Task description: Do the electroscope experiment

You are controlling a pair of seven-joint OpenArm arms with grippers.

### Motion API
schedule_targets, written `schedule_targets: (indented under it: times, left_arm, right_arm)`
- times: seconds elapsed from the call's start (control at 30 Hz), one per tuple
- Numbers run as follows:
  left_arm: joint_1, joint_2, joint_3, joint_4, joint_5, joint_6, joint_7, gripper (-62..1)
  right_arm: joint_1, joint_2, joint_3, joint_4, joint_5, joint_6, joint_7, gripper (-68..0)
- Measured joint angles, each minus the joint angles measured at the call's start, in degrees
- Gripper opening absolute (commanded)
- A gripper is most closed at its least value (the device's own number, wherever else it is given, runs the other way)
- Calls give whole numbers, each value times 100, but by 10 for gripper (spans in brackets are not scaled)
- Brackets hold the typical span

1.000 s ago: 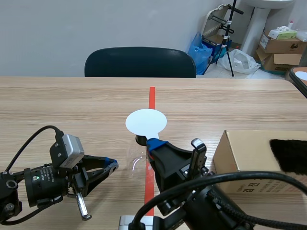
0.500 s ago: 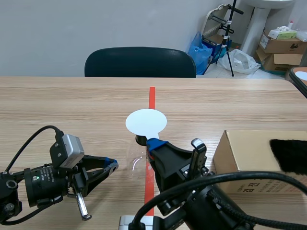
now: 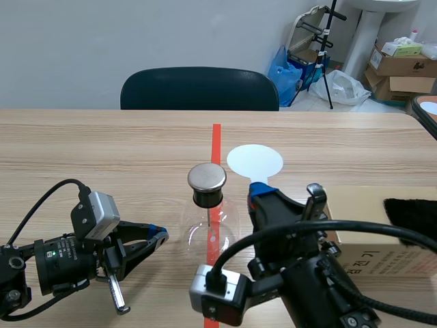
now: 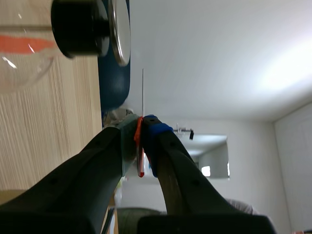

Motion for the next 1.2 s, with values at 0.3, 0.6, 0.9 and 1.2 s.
schedule_targets:
  times: [0.3, 0.6, 0.9, 1.2]
  left_arm:
    - [0, 0, 0, 0, 0, 0, 0, -579]
    - [0, 0, 0, 0, 0, 0, 0, -579]
    - [0, 0, 0, 0, 0, 0, 0, -579]
    - [0, 0, 0, 0, 0, 0, 0, -579]
  right_arm:
    - [0, 0, 0, 0, 0, 0, -1283, -658]
    - [0, 0, 0, 0, 0, 0, -1626, -658]
    - [0, 0, 0, 0, 0, 0, -1626, -658]
    - [0, 0, 0, 0, 0, 0, -1626, -658]
